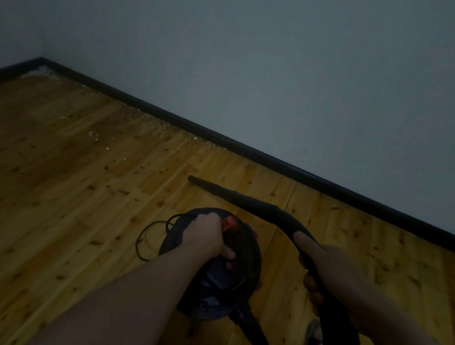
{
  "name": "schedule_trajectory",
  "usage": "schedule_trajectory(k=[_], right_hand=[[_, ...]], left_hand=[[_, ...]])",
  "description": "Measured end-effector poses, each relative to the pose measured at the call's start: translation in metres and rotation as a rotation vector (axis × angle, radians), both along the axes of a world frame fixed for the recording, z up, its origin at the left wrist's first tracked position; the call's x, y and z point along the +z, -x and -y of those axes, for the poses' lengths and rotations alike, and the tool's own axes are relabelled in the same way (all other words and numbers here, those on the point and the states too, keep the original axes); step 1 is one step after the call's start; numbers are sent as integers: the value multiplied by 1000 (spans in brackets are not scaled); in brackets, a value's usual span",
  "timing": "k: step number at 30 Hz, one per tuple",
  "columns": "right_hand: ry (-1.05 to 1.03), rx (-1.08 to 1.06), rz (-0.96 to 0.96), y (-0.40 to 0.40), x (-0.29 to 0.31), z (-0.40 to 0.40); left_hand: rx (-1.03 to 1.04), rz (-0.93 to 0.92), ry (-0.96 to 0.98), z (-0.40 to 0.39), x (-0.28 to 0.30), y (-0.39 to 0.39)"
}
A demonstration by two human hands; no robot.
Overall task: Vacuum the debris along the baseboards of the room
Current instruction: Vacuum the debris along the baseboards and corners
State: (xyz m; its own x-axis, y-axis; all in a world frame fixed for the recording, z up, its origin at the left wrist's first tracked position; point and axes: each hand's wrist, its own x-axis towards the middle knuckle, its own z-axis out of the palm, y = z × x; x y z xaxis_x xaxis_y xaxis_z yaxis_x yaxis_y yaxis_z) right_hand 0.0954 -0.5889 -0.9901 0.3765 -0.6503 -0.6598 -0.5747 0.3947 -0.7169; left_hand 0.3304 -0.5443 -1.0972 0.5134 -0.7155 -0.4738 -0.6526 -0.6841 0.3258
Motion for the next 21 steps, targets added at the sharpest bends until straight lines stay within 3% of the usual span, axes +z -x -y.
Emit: schedule_trajectory(k=[21], right_hand=[[111,-123,27,-44,-17,48]], left_hand=[[-47,67,4,33,-3,-29]])
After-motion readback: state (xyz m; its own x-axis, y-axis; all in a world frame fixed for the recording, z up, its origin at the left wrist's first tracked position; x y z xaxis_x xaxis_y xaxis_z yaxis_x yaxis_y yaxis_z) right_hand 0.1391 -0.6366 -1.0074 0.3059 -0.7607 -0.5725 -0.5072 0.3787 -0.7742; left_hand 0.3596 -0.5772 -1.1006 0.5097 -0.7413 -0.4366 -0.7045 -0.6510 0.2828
